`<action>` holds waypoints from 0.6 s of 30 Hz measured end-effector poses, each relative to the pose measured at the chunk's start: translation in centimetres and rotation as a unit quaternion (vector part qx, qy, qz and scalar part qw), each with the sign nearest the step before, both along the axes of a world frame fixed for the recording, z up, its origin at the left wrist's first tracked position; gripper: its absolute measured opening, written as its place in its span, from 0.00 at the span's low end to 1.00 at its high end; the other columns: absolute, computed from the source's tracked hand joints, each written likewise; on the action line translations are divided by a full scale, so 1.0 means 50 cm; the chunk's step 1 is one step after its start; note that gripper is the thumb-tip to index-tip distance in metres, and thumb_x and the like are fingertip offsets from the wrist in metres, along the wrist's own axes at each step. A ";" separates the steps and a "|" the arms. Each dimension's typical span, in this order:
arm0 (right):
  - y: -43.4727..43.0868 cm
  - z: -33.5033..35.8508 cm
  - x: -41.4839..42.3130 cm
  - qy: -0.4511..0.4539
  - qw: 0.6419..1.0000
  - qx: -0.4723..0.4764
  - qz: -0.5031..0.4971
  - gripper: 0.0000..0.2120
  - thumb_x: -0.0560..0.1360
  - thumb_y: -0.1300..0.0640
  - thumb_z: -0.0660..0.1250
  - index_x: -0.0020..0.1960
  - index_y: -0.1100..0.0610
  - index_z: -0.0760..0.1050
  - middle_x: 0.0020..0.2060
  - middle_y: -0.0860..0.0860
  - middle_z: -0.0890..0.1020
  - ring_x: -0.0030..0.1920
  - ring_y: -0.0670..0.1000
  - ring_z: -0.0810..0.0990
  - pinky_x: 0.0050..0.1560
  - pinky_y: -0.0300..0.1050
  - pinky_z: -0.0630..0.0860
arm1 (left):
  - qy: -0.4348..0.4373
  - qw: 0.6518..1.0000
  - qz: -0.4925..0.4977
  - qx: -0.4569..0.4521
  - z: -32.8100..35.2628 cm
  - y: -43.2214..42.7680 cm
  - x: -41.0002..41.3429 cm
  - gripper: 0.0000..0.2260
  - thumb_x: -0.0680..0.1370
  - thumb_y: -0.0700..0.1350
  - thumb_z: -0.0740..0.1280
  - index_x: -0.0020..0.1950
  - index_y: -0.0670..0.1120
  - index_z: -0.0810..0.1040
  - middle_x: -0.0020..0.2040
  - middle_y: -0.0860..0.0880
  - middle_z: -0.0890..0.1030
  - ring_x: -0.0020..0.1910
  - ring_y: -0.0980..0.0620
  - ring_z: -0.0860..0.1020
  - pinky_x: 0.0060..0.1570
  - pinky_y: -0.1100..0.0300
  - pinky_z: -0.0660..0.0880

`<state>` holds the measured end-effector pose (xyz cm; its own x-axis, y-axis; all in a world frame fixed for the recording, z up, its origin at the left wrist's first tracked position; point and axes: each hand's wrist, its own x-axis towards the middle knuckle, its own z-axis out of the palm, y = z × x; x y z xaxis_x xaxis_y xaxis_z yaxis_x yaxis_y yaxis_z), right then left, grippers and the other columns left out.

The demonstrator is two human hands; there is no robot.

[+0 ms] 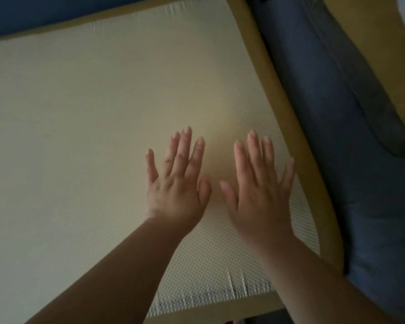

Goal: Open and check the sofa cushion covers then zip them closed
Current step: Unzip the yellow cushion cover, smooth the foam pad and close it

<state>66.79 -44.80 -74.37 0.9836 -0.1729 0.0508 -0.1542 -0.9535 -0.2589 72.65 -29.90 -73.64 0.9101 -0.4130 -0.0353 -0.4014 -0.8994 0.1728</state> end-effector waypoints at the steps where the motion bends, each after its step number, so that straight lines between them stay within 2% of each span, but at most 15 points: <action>1: 0.023 -0.004 -0.017 0.012 1.000 -0.004 0.025 0.31 0.81 0.43 0.52 0.79 0.56 0.54 0.79 0.54 0.52 0.79 0.55 0.48 0.74 0.68 0.49 | 0.010 1.000 0.008 0.009 -0.008 0.026 -0.014 0.27 0.80 0.55 0.48 0.79 0.51 0.49 0.79 0.51 0.43 0.78 0.52 0.41 0.74 0.42 0.39; 3: 0.061 -0.027 -0.039 0.059 0.997 -0.024 0.046 0.31 0.81 0.43 0.52 0.79 0.57 0.57 0.79 0.55 0.56 0.78 0.57 0.53 0.71 0.69 0.57 | 0.058 0.998 0.004 0.018 -0.023 0.069 -0.033 0.27 0.79 0.57 0.48 0.78 0.51 0.54 0.79 0.51 0.48 0.78 0.53 0.44 0.74 0.41 0.46; 5: 0.078 -0.031 -0.036 0.084 0.996 -0.023 0.018 0.31 0.81 0.43 0.50 0.78 0.58 0.58 0.78 0.55 0.57 0.78 0.57 0.54 0.71 0.70 0.57 | 0.087 0.996 0.005 0.010 -0.023 0.084 -0.030 0.28 0.78 0.59 0.43 0.79 0.54 0.51 0.78 0.54 0.43 0.77 0.55 0.39 0.75 0.45 0.41; 7: 0.102 -0.001 -0.017 0.046 0.999 -0.009 0.003 0.30 0.81 0.44 0.50 0.79 0.57 0.56 0.79 0.55 0.55 0.79 0.56 0.51 0.72 0.69 0.53 | 0.065 0.998 0.010 -0.010 0.001 0.089 -0.019 0.28 0.79 0.58 0.41 0.79 0.54 0.47 0.78 0.55 0.39 0.76 0.57 0.36 0.74 0.48 0.36; 9: 0.135 0.024 -0.007 -0.008 1.000 0.009 0.024 0.29 0.82 0.46 0.50 0.79 0.57 0.54 0.79 0.55 0.53 0.79 0.56 0.49 0.73 0.67 0.48 | 0.031 0.999 0.031 -0.021 0.008 0.120 -0.019 0.26 0.80 0.55 0.44 0.78 0.54 0.46 0.78 0.55 0.39 0.76 0.56 0.36 0.74 0.47 0.35; 12: 0.184 -0.002 -0.004 0.022 0.998 -0.012 0.058 0.29 0.81 0.46 0.51 0.78 0.57 0.59 0.78 0.55 0.57 0.78 0.56 0.55 0.71 0.69 0.56 | 0.070 0.997 0.042 -0.017 -0.022 0.186 -0.036 0.26 0.80 0.57 0.45 0.78 0.54 0.50 0.78 0.55 0.43 0.77 0.56 0.39 0.75 0.42 0.45; 14: 0.207 -0.023 -0.006 0.070 0.996 -0.012 0.047 0.28 0.80 0.45 0.51 0.76 0.58 0.64 0.77 0.55 0.61 0.77 0.57 0.58 0.68 0.71 0.60 | 0.095 0.994 0.037 -0.046 -0.025 0.214 -0.038 0.27 0.79 0.58 0.45 0.78 0.54 0.48 0.78 0.56 0.43 0.77 0.56 0.39 0.75 0.43 0.47; 16: 0.242 -0.011 0.009 0.040 0.999 0.014 0.035 0.28 0.80 0.46 0.51 0.76 0.59 0.62 0.78 0.56 0.59 0.78 0.57 0.55 0.69 0.71 0.55 | 0.056 0.992 0.062 -0.094 0.000 0.232 -0.028 0.26 0.80 0.57 0.45 0.77 0.53 0.46 0.78 0.55 0.43 0.77 0.56 0.40 0.75 0.45 0.43; 18: 0.306 0.028 0.024 -0.018 0.997 0.036 0.062 0.29 0.80 0.46 0.49 0.78 0.57 0.56 0.79 0.56 0.54 0.79 0.56 0.51 0.71 0.68 0.48 | 0.007 0.989 0.104 -0.102 0.025 0.274 -0.033 0.26 0.81 0.56 0.45 0.78 0.52 0.45 0.78 0.53 0.42 0.77 0.54 0.40 0.74 0.46 0.40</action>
<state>67.96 -29.52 -72.97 0.9954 -0.0546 0.0788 -0.0256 -0.9435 -0.3305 71.02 -16.18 -72.39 0.9760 -0.2170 0.0159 -0.2078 -0.9080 0.3638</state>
